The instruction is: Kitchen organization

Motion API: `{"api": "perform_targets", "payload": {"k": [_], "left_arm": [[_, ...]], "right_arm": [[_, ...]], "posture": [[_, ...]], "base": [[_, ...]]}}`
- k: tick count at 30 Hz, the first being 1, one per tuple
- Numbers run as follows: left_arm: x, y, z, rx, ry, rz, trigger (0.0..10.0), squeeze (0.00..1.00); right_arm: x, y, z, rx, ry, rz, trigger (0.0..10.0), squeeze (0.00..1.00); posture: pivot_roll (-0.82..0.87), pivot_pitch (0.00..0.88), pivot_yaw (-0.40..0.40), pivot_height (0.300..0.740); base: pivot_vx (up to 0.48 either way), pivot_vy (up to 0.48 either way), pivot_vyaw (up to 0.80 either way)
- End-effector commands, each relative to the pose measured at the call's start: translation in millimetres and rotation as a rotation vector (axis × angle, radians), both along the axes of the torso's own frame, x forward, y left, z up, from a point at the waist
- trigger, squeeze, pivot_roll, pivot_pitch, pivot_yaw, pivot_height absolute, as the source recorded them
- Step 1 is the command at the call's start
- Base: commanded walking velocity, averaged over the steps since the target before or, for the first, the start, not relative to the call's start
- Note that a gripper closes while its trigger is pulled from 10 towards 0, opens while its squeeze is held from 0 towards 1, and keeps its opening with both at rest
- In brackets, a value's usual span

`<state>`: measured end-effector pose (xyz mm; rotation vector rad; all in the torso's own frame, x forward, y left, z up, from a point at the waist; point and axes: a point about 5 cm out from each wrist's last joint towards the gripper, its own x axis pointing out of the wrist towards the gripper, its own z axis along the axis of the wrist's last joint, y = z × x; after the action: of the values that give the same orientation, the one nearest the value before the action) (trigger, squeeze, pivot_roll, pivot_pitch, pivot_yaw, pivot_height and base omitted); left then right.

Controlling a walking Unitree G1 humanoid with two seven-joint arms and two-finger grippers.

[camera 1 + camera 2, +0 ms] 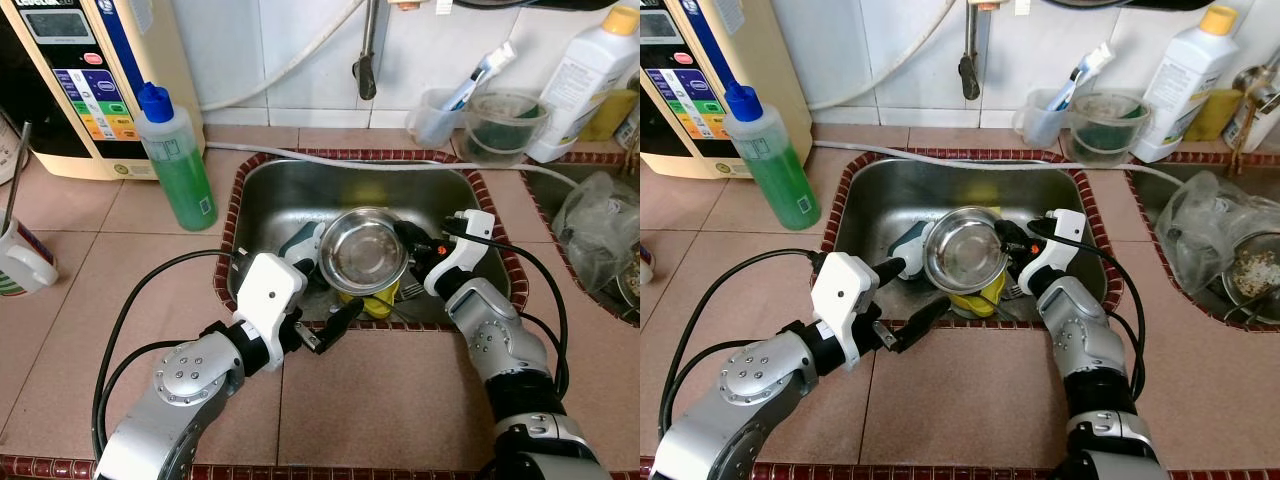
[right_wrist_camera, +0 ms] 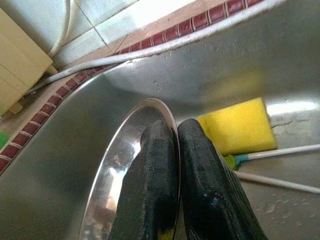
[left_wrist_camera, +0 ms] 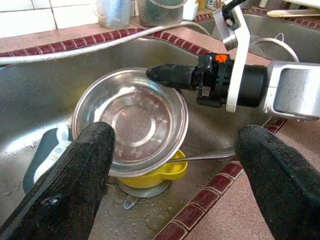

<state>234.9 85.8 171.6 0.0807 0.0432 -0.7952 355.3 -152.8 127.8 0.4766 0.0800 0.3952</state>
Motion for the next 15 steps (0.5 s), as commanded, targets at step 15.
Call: {"api": "perform_targets", "payload": {"k": [15], "left_arm": [[2.0, 1.7, 4.5, 0.020, -0.011, 0.030, 10.0, 0.00]], "right_arm": [[2.0, -3.9, 4.6, 0.071, -0.016, -0.021, 10.0, 1.00]], "posture": [[0.11, 0.171, 0.014, 0.740]], "base": [[0.000, 0.000, 0.00]]}}
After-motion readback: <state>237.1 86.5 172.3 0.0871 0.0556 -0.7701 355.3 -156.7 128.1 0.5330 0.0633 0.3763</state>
